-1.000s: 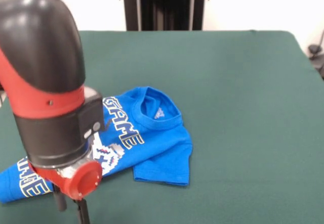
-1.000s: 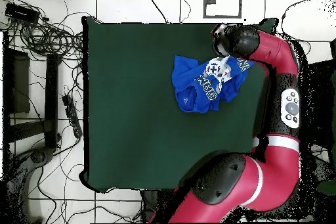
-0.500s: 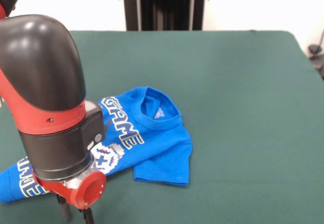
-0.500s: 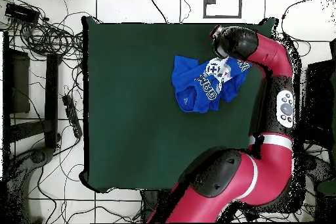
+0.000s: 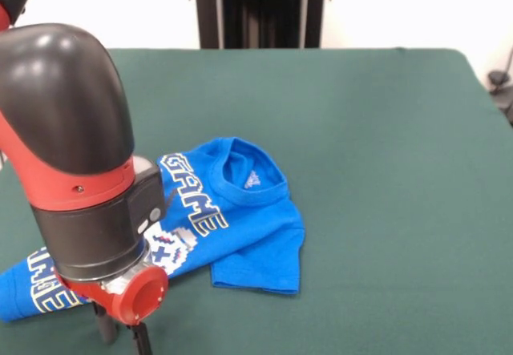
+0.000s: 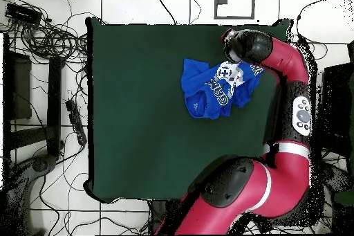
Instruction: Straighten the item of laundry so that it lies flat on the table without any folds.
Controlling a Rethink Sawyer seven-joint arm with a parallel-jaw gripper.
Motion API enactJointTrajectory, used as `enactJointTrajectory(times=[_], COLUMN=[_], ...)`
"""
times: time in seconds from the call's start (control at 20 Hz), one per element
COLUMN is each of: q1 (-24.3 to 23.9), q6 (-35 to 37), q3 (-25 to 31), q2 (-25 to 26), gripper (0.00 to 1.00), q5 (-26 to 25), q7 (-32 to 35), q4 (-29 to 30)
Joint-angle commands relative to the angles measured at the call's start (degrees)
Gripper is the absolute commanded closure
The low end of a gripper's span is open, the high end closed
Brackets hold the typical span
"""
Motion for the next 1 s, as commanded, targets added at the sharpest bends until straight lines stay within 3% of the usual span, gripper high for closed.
enactJointTrajectory(times=[0.05,0.55,1.0], q1=[3.0,3.21,2.23], q6=[1.88,2.46,1.03], q3=[-5.12,-9.34,-8.99], q2=[-2.22,-4.59,-1.22], gripper=[0.0,0.0,0.0], q5=[1.38,2.24,2.17], q7=[13.7,12.29,6.9], q4=[15.89,19.71,17.54])
